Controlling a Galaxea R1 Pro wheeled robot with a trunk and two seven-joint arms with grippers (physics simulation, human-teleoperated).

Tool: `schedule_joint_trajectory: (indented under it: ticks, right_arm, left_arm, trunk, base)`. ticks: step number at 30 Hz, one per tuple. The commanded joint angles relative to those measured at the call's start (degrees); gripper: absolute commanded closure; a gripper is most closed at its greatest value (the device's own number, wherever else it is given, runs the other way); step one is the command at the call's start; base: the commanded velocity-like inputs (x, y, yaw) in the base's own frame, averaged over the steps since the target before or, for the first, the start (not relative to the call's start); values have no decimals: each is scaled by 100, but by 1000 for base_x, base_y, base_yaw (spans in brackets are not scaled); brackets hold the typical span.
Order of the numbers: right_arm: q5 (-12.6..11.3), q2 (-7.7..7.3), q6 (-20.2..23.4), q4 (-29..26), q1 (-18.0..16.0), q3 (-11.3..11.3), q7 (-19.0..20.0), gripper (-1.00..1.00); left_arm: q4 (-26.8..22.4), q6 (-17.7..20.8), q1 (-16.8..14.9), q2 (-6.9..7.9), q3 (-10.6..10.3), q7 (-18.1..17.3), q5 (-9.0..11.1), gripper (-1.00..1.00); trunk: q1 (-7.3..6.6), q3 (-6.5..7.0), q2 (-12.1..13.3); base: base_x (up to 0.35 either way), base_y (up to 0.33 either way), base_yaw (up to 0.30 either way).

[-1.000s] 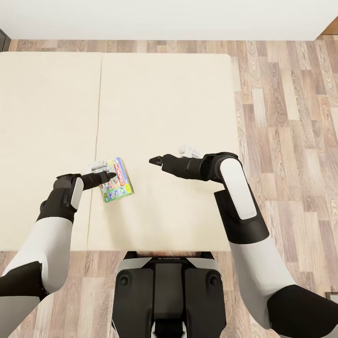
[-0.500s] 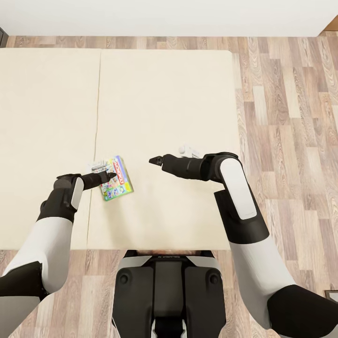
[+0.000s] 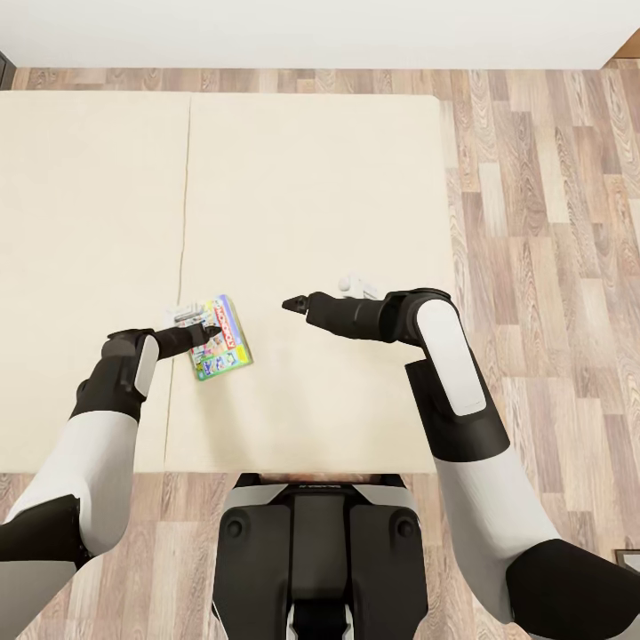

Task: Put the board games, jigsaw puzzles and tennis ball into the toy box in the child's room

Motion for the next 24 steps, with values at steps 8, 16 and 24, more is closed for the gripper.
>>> schedule_joint_trajectory:
  ticks: [8, 16, 24]
  right_arm:
    - [-50, 2, 14, -4, -2, -6, -60, -100]
    - [-50, 2, 14, -3, -4, -6, -60, -100]
    - [-49, 2, 14, -2, -2, 1, -60, -100]
  left_arm:
    - [-22, 30, -7, -3, 16, -250, -8, -100]
    - [-40, 28, -8, -2, 16, -483, -8, -100]
    - [-44, 17, -9, -2, 16, -669, -8, -100]
  trunk:
    - [4, -6, -9]
    - [4, -6, -9]
    - [4, -6, -9]
  base:
    - [0, 0, 0]
    - [0, 0, 0]
    - [0, 0, 0]
